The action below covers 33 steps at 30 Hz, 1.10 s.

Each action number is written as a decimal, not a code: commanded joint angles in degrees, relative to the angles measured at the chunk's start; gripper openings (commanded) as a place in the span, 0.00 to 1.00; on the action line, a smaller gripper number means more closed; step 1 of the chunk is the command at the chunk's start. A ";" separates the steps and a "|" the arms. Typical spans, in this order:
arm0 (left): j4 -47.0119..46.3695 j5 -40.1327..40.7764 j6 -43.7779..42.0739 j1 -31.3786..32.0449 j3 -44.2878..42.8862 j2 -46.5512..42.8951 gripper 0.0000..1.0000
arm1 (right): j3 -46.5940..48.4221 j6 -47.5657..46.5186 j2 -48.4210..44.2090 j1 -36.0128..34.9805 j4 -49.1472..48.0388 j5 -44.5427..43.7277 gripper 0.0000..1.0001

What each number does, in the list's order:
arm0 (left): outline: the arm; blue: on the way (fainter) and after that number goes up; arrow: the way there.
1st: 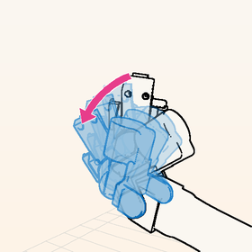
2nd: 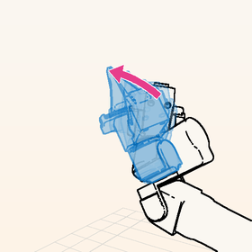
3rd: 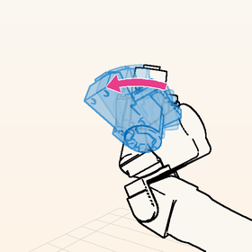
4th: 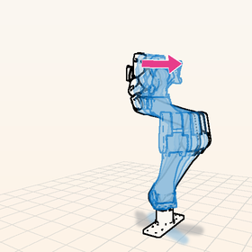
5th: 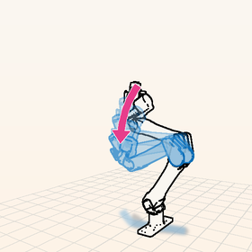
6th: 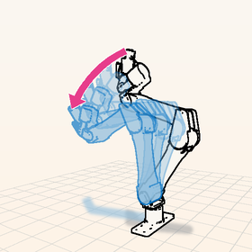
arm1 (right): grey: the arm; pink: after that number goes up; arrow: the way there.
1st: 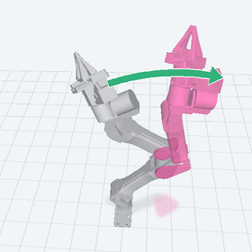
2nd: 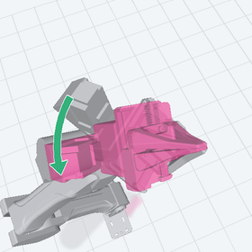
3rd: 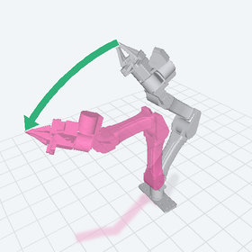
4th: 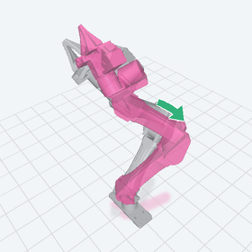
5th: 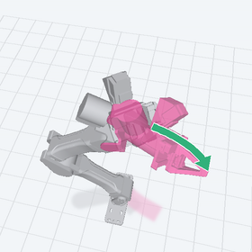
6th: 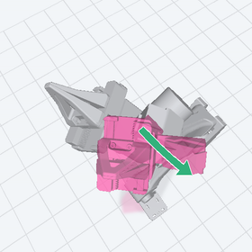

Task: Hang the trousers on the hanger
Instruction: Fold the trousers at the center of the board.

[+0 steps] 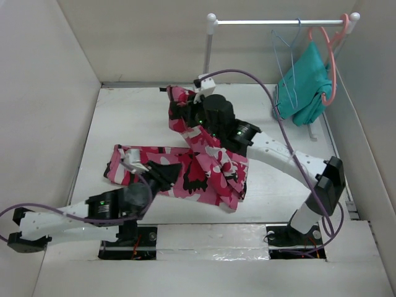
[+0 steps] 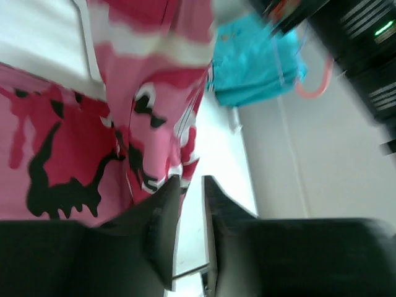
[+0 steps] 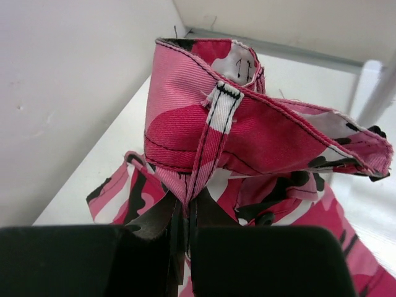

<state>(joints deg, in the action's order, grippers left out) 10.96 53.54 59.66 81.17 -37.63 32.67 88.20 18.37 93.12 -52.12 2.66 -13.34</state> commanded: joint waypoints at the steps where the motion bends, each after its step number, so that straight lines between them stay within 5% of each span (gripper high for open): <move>1: 13.37 5.51 1.60 -0.22 -2.79 -8.21 0.14 | 7.40 -0.09 4.07 -4.30 -8.54 -1.42 0.00; 5: 18.03 9.47 -1.21 -0.22 -7.36 -17.35 0.05 | 13.21 0.00 12.94 -8.08 -8.72 -1.16 0.00; 12: 23.40 15.62 -2.97 -0.22 -14.23 -18.87 0.04 | 26.90 0.17 31.14 -15.02 -6.44 2.53 0.01; 16: 25.15 18.00 -2.45 -0.22 -15.63 -20.53 0.04 | 32.21 0.87 39.23 -17.23 -5.73 6.30 0.34; 18: 26.82 19.40 -1.13 -0.22 -14.94 -22.64 0.08 | 31.25 1.40 40.56 -17.93 -5.56 8.16 0.76; 21: 27.36 20.03 0.19 -0.22 -14.06 -23.44 0.13 | 25.73 1.40 34.97 -16.97 -7.29 7.45 0.87; 24: 28.59 20.02 2.47 -0.22 -12.39 -21.95 0.17 | 10.10 1.58 26.27 -15.65 -14.92 7.81 0.87; 25: 28.59 20.11 2.92 -0.22 -11.77 -20.99 0.18 | 5.97 1.58 19.97 -15.04 -15.83 7.11 0.87; 28: 30.51 20.55 5.19 -0.22 -11.77 -14.84 0.20 | -10.12 1.40 8.01 -15.03 -18.73 2.20 0.60; 29: 30.35 20.73 6.16 -0.22 -11.42 -10.91 0.20 | -17.81 1.84 5.26 -14.33 -19.26 0.09 0.29; 30: 29.48 20.55 5.91 -0.22 -10.89 -8.69 0.21 | -21.54 2.02 2.71 -14.33 -19.61 -0.97 0.17; 32: 28.24 20.38 5.99 -0.22 -9.40 -1.34 0.22 | -28.14 2.19 -3.87 -13.71 -18.92 -3.69 0.00; 33: 27.98 20.12 7.04 -0.22 -9.39 1.23 0.22 | -33.92 2.20 -5.57 -13.02 -18.05 -3.97 0.00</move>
<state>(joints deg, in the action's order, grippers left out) 35.51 69.43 58.19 80.90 -48.71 26.11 63.33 20.16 91.96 -65.21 -11.79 -12.21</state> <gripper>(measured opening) 0.215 0.021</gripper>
